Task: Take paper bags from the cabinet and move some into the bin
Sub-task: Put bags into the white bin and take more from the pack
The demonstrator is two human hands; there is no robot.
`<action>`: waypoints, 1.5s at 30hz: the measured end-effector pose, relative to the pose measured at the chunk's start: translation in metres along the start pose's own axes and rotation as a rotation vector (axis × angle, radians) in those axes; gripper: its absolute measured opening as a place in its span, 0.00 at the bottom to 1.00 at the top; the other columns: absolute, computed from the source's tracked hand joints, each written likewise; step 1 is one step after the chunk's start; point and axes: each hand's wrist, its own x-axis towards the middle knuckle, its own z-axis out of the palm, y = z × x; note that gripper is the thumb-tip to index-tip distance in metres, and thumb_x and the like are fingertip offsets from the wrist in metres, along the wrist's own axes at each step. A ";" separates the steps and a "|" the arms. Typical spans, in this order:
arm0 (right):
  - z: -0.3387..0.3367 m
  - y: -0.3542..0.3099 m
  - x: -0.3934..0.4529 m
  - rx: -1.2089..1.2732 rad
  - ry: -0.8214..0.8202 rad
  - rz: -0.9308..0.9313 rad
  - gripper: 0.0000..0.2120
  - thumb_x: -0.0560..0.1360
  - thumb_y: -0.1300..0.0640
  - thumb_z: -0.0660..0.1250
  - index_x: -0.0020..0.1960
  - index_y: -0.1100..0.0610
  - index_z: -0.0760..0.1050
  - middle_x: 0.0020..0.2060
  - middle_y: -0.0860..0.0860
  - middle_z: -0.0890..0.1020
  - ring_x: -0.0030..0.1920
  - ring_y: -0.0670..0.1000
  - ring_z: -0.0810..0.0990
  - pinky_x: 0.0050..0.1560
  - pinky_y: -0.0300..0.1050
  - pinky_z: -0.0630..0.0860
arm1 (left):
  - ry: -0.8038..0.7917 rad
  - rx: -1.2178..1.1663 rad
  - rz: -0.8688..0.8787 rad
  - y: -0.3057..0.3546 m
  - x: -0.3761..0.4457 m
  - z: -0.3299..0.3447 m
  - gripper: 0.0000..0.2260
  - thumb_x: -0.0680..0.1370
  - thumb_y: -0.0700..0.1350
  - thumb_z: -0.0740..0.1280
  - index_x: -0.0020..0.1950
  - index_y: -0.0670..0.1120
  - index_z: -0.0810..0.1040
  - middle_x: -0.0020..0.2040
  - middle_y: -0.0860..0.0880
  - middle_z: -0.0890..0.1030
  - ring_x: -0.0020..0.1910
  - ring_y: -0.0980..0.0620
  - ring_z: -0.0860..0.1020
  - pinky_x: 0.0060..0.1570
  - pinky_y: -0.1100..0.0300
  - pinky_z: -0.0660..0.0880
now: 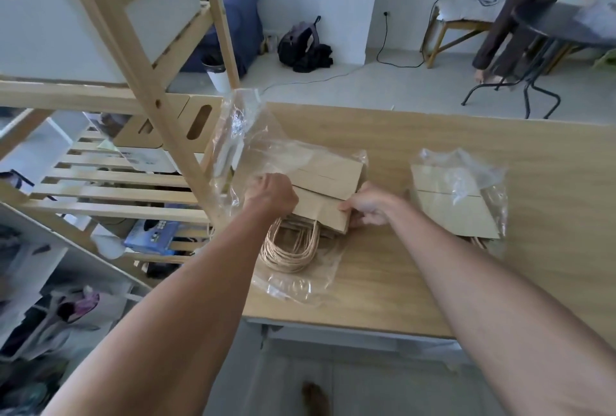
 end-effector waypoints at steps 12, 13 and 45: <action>-0.002 -0.009 -0.003 0.111 0.061 -0.020 0.16 0.82 0.65 0.65 0.68 0.63 0.72 0.59 0.60 0.82 0.48 0.56 0.82 0.39 0.48 0.79 | -0.114 -0.261 -0.164 0.000 0.005 -0.013 0.18 0.82 0.41 0.58 0.68 0.33 0.75 0.68 0.33 0.77 0.66 0.36 0.76 0.60 0.50 0.74; -0.003 -0.010 -0.005 0.116 0.061 -0.027 0.15 0.82 0.65 0.65 0.69 0.63 0.72 0.58 0.60 0.82 0.45 0.55 0.82 0.39 0.48 0.79 | -0.120 -0.298 -0.177 0.001 0.002 -0.017 0.18 0.82 0.41 0.58 0.68 0.33 0.74 0.68 0.33 0.76 0.66 0.36 0.76 0.61 0.49 0.74; -0.058 -0.005 -0.088 -0.199 0.275 -0.847 0.14 0.76 0.52 0.76 0.61 0.43 0.83 0.44 0.43 0.84 0.45 0.44 0.81 0.47 0.35 0.73 | -0.281 -1.265 -0.266 -0.007 -0.034 -0.084 0.13 0.84 0.37 0.63 0.40 0.45 0.75 0.27 0.51 0.78 0.26 0.56 0.76 0.28 0.65 0.76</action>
